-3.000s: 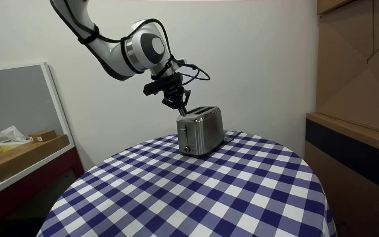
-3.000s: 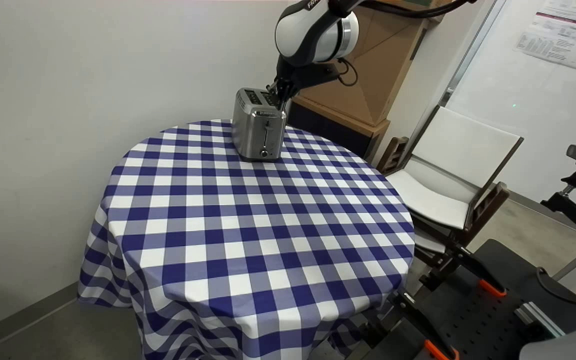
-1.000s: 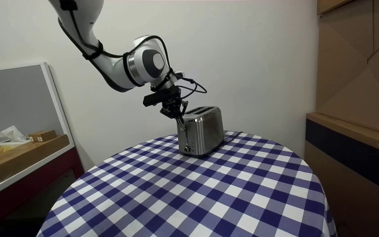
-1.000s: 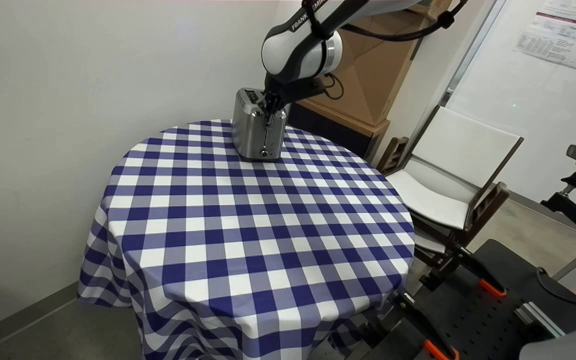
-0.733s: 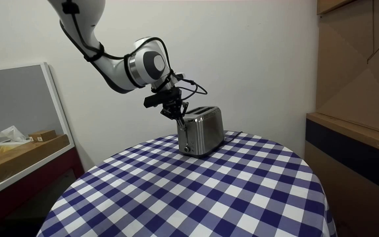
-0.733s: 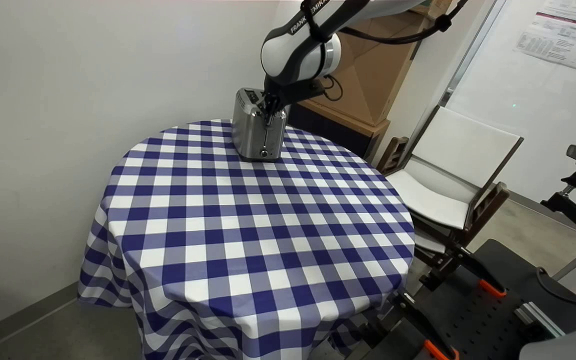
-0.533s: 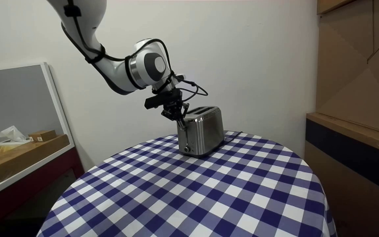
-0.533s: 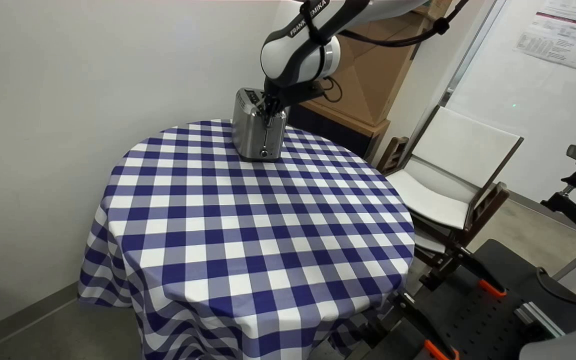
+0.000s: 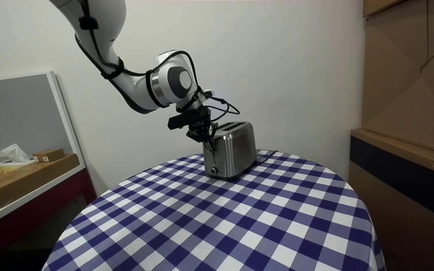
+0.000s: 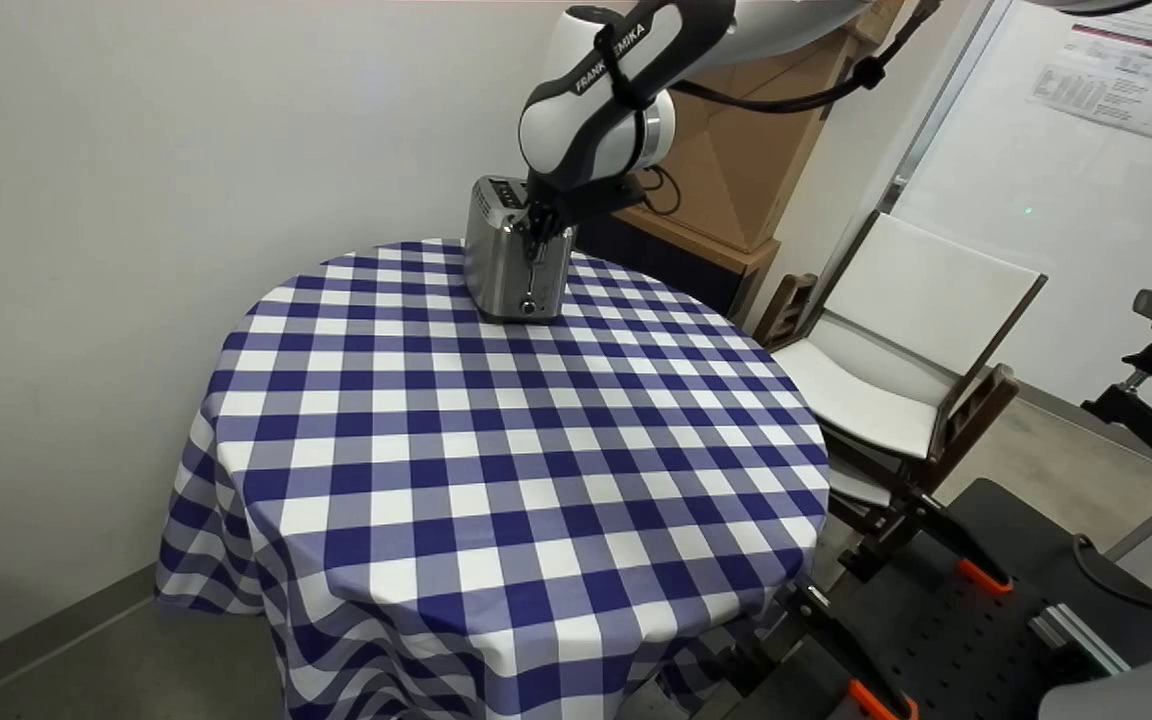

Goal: Turn on and off the toaster

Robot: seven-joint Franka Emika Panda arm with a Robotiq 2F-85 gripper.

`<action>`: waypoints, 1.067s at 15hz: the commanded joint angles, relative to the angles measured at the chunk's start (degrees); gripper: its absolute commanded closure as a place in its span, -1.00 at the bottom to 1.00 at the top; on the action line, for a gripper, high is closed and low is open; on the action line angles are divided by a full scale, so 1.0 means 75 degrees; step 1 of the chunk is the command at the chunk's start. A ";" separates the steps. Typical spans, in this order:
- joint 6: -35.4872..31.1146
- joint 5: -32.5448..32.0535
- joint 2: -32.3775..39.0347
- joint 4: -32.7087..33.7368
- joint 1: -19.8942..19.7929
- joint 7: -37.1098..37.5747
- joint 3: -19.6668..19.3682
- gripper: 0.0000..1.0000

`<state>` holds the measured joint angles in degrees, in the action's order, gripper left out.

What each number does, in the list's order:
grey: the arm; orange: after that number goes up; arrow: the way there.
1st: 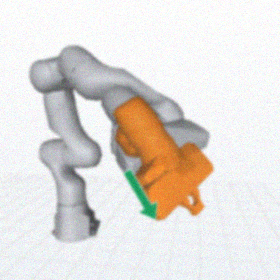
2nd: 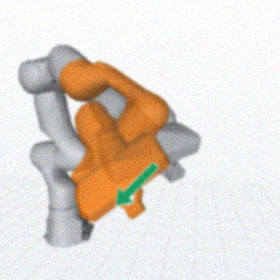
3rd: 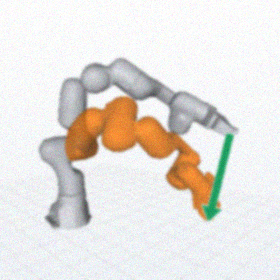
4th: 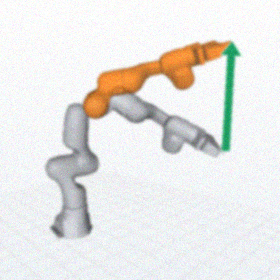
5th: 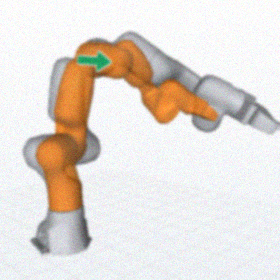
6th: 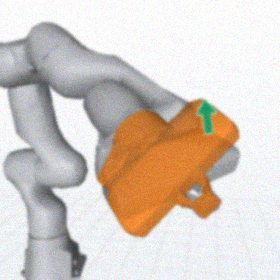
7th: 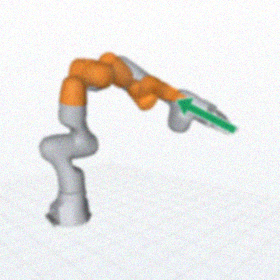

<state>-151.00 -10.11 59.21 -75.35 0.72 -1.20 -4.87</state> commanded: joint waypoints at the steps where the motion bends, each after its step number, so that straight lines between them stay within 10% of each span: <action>1: 0.0163 0.0027 0.0435 0.0552 -0.0063 -0.0219 0.0006 0.99; 16: -0.0100 -0.0055 0.1258 0.0837 -0.0147 -0.0819 0.0046 0.99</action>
<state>-151.22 -10.22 65.31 -71.01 0.42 -5.78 -4.88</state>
